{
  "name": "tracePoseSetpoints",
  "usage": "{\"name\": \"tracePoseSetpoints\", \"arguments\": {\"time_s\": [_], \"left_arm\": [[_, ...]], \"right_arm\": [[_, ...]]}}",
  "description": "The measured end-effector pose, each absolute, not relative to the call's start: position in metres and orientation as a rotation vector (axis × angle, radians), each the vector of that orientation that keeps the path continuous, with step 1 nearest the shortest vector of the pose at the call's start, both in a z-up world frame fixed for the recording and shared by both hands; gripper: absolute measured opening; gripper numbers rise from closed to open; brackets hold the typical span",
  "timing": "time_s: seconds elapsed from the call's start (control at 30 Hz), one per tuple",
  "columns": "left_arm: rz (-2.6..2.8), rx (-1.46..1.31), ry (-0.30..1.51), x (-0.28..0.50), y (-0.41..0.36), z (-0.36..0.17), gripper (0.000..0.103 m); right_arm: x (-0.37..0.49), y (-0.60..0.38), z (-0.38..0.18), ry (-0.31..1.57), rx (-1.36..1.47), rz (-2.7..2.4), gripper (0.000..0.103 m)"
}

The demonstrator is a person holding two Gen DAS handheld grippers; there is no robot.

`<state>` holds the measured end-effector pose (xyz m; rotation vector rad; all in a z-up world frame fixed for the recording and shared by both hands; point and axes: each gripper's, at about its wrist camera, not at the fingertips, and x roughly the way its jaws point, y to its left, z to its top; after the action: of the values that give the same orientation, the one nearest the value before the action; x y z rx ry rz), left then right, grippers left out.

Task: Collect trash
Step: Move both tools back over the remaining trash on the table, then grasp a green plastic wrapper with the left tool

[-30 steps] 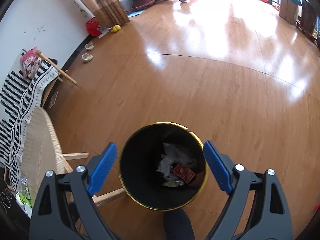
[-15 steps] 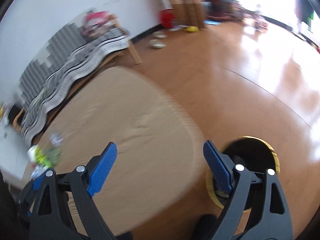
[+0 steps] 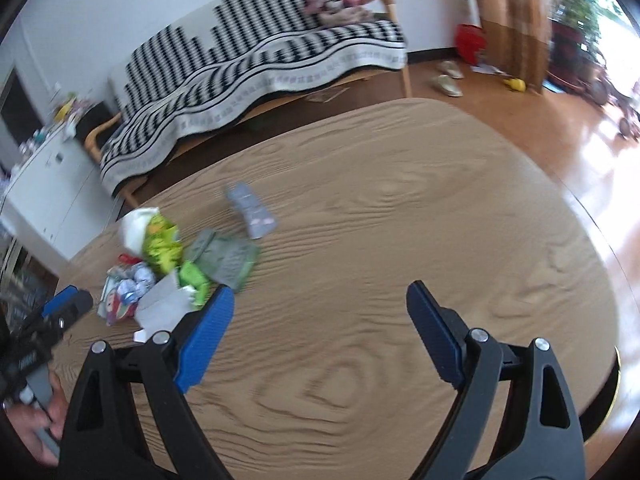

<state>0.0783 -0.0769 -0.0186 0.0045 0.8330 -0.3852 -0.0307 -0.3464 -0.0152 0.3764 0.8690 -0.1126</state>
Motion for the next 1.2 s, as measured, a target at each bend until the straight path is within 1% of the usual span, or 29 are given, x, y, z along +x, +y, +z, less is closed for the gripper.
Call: {"name": "tracePoseSetpoints", "arguments": {"time_s": [0.1,0.27,0.47,0.53,0.67,0.7,0.73,0.77,0.8,0.83,0.9,0.93,1.2], "left_arm": [[-0.301,-0.036,0.854,0.097,-0.026,-0.029,0.094],[-0.205,-0.071,0.898,0.123,0.028,-0.053,0.094],[-0.184,-0.128,0.951,0.15,0.045,-0.078,0.092],[-0.188,-0.131,0.961,0.155,0.041,-0.083,0.086],[-0.21,-0.138,0.972,0.162,0.035,-0.091,0.079],[-0.219,-0.149,0.975,0.164,0.036,-0.091,0.074],[-0.227,-0.157,0.979,0.166,0.036,-0.091,0.066],[-0.239,-0.167,0.984,0.167,0.036,-0.091,0.063],[-0.246,-0.169,0.985,0.167,0.035,-0.09,0.055],[-0.261,-0.17,0.985,0.167,0.033,-0.09,0.044],[-0.281,-0.152,0.978,0.164,0.027,-0.086,0.035],[-0.286,-0.142,0.976,0.164,0.025,-0.086,0.034],[-0.217,-0.196,0.977,0.168,0.046,-0.088,0.034]], "right_arm": [[-0.015,-0.326,-0.021,0.886,0.341,-0.088,0.085],[0.001,-0.309,-0.032,0.915,0.312,-0.068,0.085],[0.016,-0.296,-0.043,0.936,0.314,-0.047,0.085],[0.02,-0.292,-0.045,0.943,0.311,-0.039,0.085],[0.025,-0.286,-0.05,0.954,0.306,-0.025,0.085],[0.026,-0.286,-0.05,0.955,0.306,-0.022,0.085],[0.028,-0.285,-0.051,0.957,0.305,-0.021,0.085],[0.029,-0.284,-0.053,0.958,0.306,-0.019,0.085],[0.03,-0.283,-0.054,0.96,0.306,-0.017,0.085],[0.032,-0.283,-0.054,0.962,0.307,-0.017,0.085],[0.034,-0.283,-0.056,0.965,0.312,-0.016,0.085],[0.035,-0.284,-0.057,0.967,0.317,-0.016,0.085],[0.036,-0.283,-0.057,0.967,0.317,-0.009,0.085]]}}
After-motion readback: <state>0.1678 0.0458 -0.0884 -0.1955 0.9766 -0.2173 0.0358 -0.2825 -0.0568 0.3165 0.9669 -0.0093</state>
